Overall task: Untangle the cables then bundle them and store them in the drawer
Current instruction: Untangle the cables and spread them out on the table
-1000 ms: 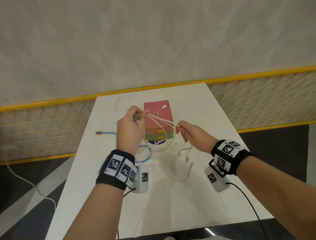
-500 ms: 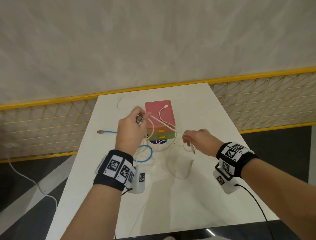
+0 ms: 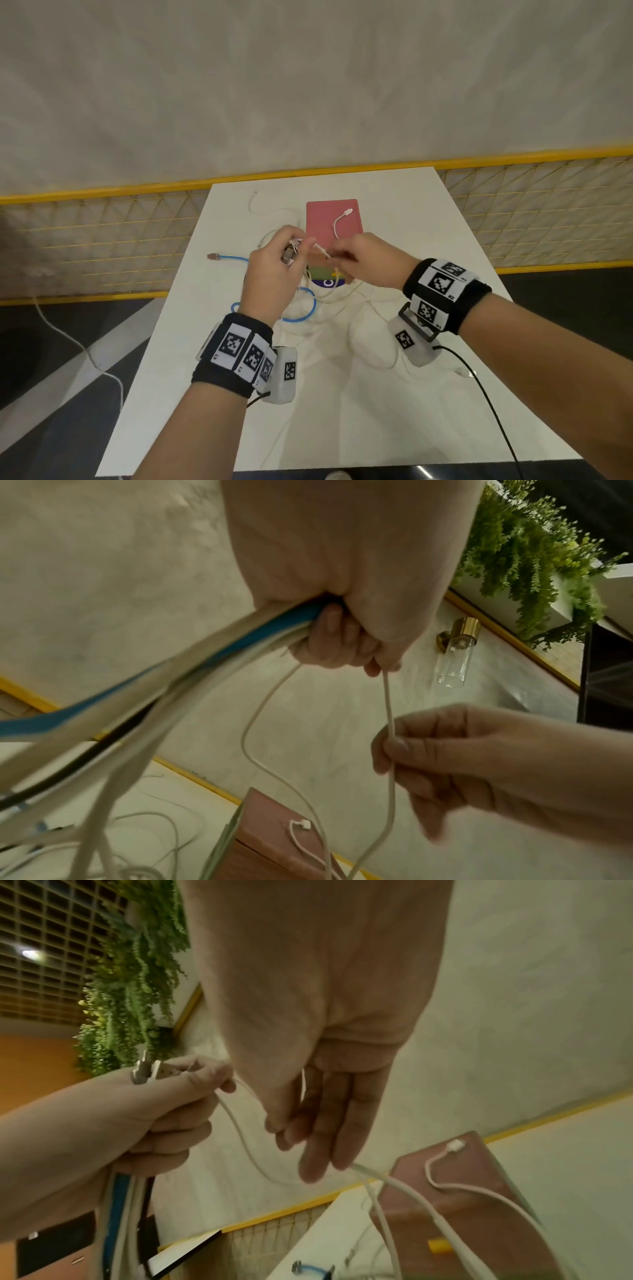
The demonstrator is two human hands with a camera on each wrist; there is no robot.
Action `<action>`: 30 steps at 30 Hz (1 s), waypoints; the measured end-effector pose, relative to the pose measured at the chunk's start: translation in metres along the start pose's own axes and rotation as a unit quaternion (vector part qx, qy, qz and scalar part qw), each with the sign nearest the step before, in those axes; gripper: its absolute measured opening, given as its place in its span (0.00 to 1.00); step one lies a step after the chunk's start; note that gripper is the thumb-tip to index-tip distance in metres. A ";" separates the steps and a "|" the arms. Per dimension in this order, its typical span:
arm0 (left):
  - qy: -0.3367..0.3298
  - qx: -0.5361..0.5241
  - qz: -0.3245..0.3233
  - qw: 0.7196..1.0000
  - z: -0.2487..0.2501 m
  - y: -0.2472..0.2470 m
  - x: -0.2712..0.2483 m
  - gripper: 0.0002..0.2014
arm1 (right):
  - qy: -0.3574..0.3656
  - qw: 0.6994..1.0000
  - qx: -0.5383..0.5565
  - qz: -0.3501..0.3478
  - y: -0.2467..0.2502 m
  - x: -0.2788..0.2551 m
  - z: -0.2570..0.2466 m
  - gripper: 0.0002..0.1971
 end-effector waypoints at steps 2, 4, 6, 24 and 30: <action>0.019 -0.024 0.037 0.999 -0.001 0.012 -0.001 0.14 | 0.046 0.998 -0.015 0.046 0.011 0.017 -0.019 0.11; 0.040 -0.039 0.060 0.997 -0.003 0.021 -0.003 0.24 | 0.072 0.990 0.016 0.121 0.024 0.035 -0.031 0.09; 0.045 -0.030 0.060 0.997 -0.005 0.025 -0.005 0.23 | 0.074 0.985 0.044 0.149 0.029 0.047 -0.036 0.18; 0.122 -0.036 -0.104 0.986 -0.040 -0.043 -0.041 0.07 | -0.361 0.912 -0.149 -0.130 -0.083 -0.063 0.169 0.11; 0.111 -0.043 -0.127 0.985 -0.034 -0.056 -0.045 0.07 | -0.396 0.914 -0.067 -0.050 -0.097 -0.066 0.169 0.13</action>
Point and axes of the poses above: each hand's wrist, its own x-axis towards the middle knuckle, its own y-axis out of the back of the hand, z = x × y, the point moved 5 cm from there along x, towards the middle knuckle, and after that the axes turned 7 degrees about -y, right-handed, at the moved point
